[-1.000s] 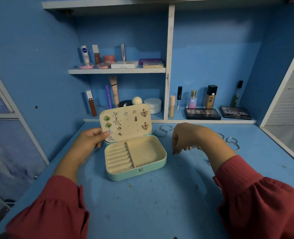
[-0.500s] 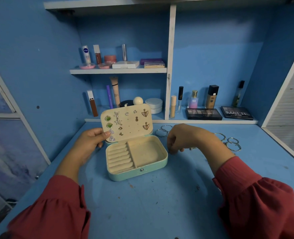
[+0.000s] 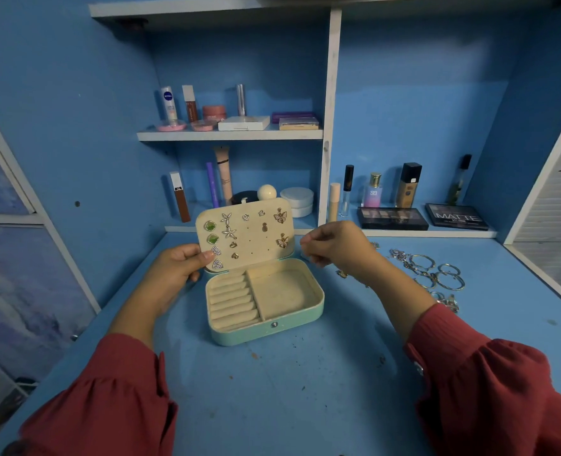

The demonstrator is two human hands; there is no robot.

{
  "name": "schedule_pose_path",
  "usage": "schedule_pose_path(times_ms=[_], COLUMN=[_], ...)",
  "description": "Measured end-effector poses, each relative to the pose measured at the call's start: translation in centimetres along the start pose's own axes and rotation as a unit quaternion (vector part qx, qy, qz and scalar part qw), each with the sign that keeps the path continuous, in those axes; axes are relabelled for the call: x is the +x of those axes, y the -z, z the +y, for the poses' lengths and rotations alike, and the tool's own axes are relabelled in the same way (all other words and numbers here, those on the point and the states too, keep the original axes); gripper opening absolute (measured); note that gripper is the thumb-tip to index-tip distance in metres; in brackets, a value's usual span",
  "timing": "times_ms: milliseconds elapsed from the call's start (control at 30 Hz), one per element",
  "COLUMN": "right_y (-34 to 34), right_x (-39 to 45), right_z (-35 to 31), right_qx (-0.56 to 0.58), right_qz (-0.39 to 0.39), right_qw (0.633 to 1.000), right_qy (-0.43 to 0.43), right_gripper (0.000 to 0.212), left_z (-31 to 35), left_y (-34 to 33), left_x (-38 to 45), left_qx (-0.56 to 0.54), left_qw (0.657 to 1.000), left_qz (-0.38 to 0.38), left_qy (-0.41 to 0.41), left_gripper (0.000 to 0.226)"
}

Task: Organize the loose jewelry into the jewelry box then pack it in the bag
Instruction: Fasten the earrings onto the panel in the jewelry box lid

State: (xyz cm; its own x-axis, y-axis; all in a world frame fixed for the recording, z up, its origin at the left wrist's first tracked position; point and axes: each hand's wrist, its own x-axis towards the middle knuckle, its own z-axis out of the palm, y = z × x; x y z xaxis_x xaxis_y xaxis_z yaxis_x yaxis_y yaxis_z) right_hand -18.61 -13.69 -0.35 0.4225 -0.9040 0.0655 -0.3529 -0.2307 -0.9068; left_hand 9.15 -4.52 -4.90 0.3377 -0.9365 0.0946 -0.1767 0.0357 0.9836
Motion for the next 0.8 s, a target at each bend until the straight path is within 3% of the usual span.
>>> schedule_pose_path(times_ms=[100,167,433,667,800], right_y=[-1.2,-1.9,-4.2,-4.9,-5.0], right_x=[-0.1,-0.1,0.3,0.5,0.5], right_z=[-0.1,-0.1,-1.1,-0.9,-1.1], right_qx=[0.191,0.229,0.076,0.031,0.017], right_qz=[-0.053,-0.065,0.05,0.05,0.06], right_qw=[0.979,0.97,0.994,0.995,0.996], right_qy=[-0.043,-0.042,0.054,0.075,0.067], right_gripper=[0.005,0.008,0.005,0.017,0.014], left_z=[-0.1,-0.1,0.1,0.1,0.0], left_y=[0.1,0.0,-0.1,0.0,0.0], left_x=[0.1,0.1,-0.1,-0.1,-0.1], left_qx=[-0.004,-0.002,-0.01,-0.012,-0.01], left_qw=[1.0,1.0,1.0,1.0,1.0], left_qz=[-0.003,-0.003,-0.006,-0.006,-0.005], left_qy=[0.001,0.001,0.0,-0.001,-0.002], left_gripper=[0.013,0.014,0.013,0.016,0.014])
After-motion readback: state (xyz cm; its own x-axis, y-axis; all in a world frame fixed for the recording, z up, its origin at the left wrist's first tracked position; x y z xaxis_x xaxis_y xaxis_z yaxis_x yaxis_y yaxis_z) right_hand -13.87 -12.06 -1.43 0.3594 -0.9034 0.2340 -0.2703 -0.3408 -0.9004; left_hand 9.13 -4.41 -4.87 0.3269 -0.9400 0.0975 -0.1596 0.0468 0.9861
